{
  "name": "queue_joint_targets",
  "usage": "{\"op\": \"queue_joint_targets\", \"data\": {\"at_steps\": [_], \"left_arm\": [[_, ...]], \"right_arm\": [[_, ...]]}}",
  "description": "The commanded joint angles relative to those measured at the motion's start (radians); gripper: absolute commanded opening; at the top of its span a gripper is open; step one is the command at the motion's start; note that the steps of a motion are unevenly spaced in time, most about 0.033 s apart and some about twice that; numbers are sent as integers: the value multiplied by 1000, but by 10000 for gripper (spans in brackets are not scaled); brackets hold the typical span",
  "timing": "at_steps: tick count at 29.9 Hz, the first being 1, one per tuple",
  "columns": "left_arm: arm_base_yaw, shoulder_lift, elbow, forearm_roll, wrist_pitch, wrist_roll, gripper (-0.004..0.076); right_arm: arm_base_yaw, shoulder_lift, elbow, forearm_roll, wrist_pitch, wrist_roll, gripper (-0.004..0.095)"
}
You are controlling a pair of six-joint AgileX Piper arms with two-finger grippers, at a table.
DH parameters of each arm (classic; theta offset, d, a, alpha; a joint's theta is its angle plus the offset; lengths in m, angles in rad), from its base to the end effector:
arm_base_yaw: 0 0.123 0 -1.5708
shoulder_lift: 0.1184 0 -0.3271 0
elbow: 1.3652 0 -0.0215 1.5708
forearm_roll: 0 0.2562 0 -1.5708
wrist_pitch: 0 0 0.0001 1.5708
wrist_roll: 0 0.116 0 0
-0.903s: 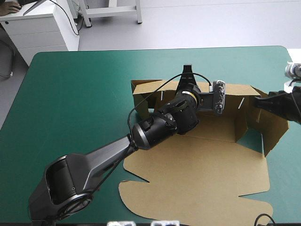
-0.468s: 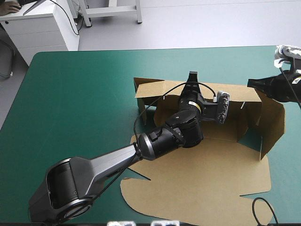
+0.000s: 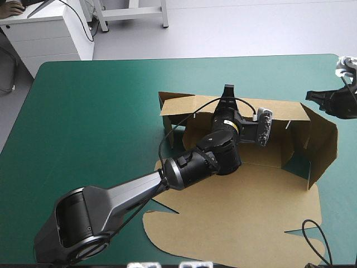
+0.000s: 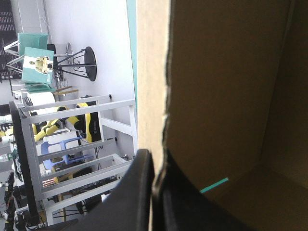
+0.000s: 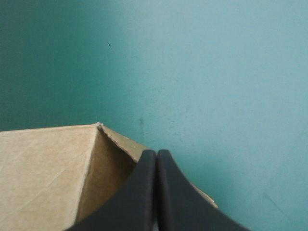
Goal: Fold the box
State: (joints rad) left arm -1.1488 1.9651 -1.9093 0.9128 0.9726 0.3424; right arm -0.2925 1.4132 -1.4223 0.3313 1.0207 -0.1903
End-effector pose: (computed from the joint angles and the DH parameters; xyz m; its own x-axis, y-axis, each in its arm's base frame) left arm 0.2670 -0.4095 0.3810 0.2523 0.9641 -0.0832 0.4915 -0.0537 0.8692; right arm 0.3055 -0.0584 0.4086 -0.7509 0.2137 -0.6249 0.1025 0.9725 0.2093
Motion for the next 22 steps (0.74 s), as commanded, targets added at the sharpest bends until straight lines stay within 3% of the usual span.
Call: {"op": "queue_joint_targets", "data": {"at_steps": [1, 14, 22], "left_arm": [[-13, -59, -22, 4, -36, -23, -8], [-13, -59, -22, 4, -34, -23, -8], [-11, -59, -22, 4, -18, -23, -8]], "right_arm": [[-10, 1, -31, 34, -34, -27, -19], [-10, 6, 56, 15, 4, -51, -19], [-10, -46, 155, 30, -63, -89, -19]]}}
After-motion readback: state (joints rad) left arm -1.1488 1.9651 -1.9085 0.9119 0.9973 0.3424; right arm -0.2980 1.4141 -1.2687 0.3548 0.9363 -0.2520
